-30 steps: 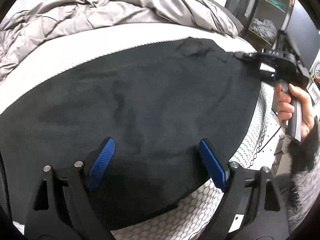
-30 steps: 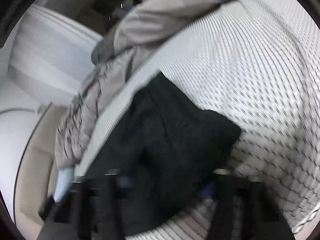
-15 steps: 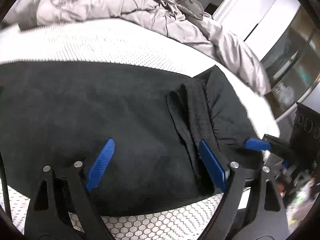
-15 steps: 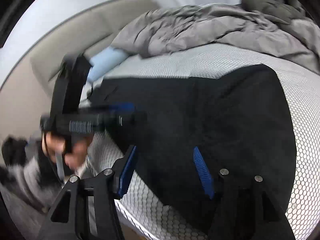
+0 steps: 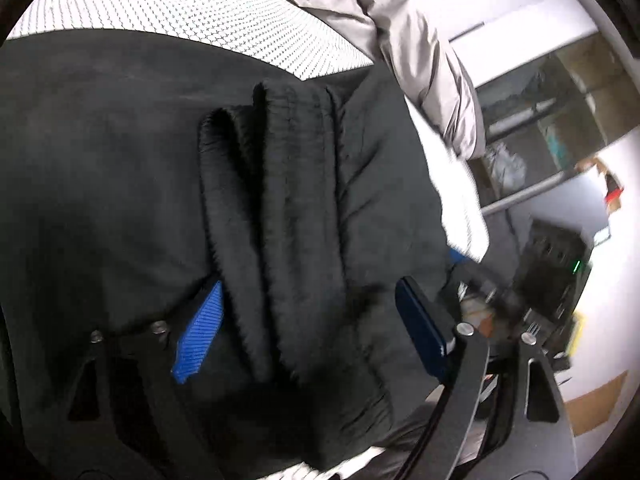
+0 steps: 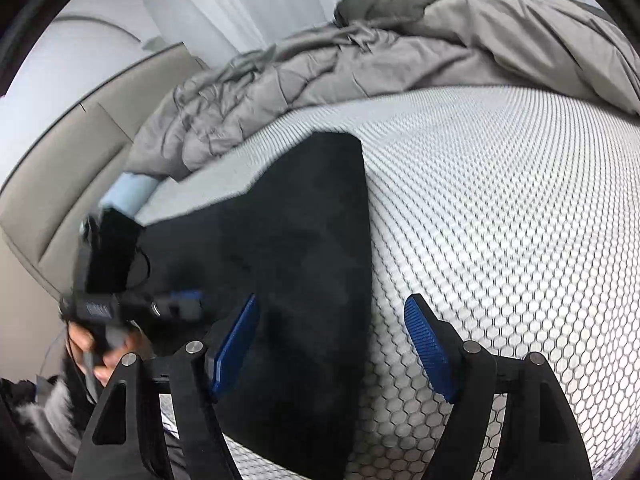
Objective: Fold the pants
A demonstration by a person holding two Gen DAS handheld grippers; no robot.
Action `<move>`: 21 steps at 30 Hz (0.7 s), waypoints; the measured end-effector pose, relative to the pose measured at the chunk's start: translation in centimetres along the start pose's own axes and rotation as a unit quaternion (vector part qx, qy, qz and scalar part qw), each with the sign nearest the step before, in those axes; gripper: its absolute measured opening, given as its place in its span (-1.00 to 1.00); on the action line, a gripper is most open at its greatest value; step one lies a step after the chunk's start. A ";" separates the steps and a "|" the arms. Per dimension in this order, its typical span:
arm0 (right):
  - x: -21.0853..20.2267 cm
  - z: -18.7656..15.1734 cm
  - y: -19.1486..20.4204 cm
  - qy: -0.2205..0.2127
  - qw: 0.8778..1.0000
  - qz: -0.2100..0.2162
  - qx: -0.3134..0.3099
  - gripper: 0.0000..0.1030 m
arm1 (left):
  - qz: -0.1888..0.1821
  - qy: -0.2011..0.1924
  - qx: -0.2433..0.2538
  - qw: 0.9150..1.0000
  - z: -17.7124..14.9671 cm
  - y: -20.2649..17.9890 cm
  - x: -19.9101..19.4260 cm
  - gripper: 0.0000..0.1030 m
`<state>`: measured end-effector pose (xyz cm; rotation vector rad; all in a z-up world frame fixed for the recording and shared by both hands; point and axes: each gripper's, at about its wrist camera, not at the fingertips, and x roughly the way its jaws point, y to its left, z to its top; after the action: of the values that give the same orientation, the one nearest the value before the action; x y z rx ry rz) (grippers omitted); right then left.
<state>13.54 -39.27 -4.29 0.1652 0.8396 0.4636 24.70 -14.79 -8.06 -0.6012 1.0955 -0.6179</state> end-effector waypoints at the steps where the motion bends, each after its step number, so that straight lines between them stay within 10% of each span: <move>1: 0.0 -0.3 -0.3 0.006 1.000 0.003 0.000 0.49 | 0.004 -0.004 -0.006 1.000 0.1 0.0 0.1 -0.15; 4: 1.3 -0.2 -0.4 0.020 1.000 -0.002 -0.013 0.49 | 0.016 -0.029 -0.011 0.999 0.4 -0.4 0.1 -0.70; 7: 1.9 -0.3 -0.2 0.029 0.999 -0.006 -0.022 0.49 | 0.034 -0.064 0.021 0.997 0.3 -2.3 -1.5 -0.83; 14: 2.4 0.7 1.5 0.016 0.999 0.011 -0.026 0.49 | 0.120 -0.147 0.060 0.980 1.3 -2.0 -12.7 -0.84; 18: 3.2 1.2 3.0 0.021 0.999 0.022 -0.035 0.49 | 0.218 -0.133 0.025 0.966 1.8 3.3 -14.2 -0.80; 21: 4.2 1.4 3.8 0.031 0.998 0.032 -0.036 0.49 | 0.212 -0.101 -0.032 0.972 1.2 8.0 -13.2 -0.56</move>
<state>15.74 -33.92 -4.98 0.1119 0.8786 0.5617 22.73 0.27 -5.21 -0.4538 1.0139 -0.1476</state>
